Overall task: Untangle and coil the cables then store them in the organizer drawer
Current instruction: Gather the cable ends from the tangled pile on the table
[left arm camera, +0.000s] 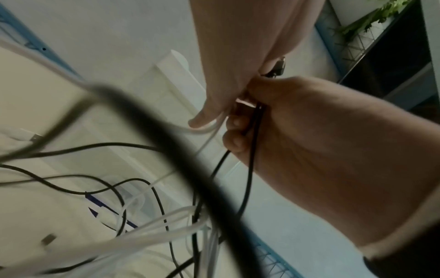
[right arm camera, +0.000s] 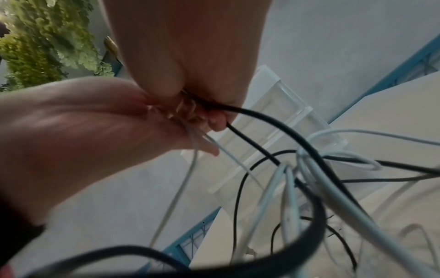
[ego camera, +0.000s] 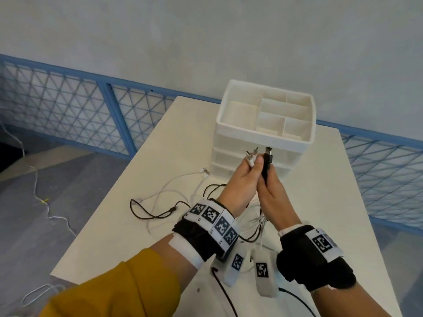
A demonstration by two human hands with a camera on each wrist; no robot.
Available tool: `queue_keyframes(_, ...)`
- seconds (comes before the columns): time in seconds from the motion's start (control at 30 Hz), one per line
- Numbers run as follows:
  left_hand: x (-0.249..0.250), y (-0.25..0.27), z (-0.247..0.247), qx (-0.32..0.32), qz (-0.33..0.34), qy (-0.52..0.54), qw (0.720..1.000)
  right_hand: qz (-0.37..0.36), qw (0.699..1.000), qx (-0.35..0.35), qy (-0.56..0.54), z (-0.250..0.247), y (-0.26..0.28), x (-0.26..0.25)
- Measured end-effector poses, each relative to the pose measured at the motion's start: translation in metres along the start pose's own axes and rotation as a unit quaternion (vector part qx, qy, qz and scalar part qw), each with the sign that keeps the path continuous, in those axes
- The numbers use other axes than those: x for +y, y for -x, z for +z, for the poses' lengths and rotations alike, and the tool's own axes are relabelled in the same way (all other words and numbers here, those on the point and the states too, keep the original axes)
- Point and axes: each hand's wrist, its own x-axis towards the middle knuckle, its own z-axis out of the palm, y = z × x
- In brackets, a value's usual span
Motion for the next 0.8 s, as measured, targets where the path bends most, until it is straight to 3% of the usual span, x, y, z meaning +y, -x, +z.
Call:
queue_keyframes(0.23, -0.001, 0.01, -0.011, 0.008, -0.04, -0.013, 0.999, 0.015, 0.991, -0.109, 0.076, -0.012, -0.01, -0.005)
queue_keyframes(0.3, 0.0, 0.016, -0.022, -0.017, -0.031, -0.046, 0.998, -0.005, 0.991, -0.102, 0.085, -0.018, -0.019, -0.008)
queue_keyframes(0.4, 0.001, 0.024, -0.057, -0.024, -0.023, -0.085, 0.996, 0.013, 0.999, -0.034, 0.001, -0.033, -0.032, -0.017)
queue_keyframes(0.53, -0.008, 0.043, -0.123, 0.099, -0.049, -0.087, 0.99, 0.002, 0.998, 0.051, -0.048, -0.052, -0.041, -0.032)
queue_keyframes(0.63, -0.027, 0.055, -0.166, 0.189, -0.081, -0.141, 0.968, -0.004, 0.997, 0.062, -0.041, -0.051, -0.043, -0.035)
queue_keyframes(0.7, -0.042, 0.059, -0.182, 0.219, -0.12, -0.183, 0.951, 0.007, 0.999, 0.047, -0.022, -0.044, -0.041, -0.029)
queue_keyframes(0.8, -0.062, 0.05, -0.188, 0.213, -0.158, -0.232, 0.936, 0.029, 0.999, 0.029, 0.015, -0.036, -0.034, -0.017)
